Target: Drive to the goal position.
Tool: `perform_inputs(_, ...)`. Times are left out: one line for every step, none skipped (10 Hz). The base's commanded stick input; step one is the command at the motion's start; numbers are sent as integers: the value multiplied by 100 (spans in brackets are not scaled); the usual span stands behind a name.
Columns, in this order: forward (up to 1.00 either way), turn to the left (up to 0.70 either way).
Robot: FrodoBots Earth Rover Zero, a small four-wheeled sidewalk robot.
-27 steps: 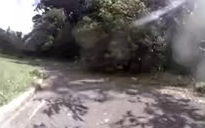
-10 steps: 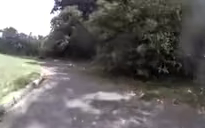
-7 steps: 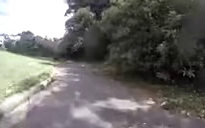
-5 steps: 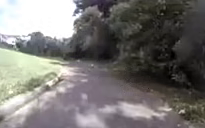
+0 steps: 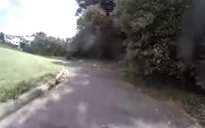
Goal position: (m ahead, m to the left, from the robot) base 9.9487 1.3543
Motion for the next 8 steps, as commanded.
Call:
perform_inputs(100, 0)
perform_inputs(100, 5)
perform_inputs(100, 37)
perform_inputs(100, 38)
perform_inputs(100, 36)
perform_inputs(100, 25)
perform_inputs(100, 2)
perform_inputs(100, 0)
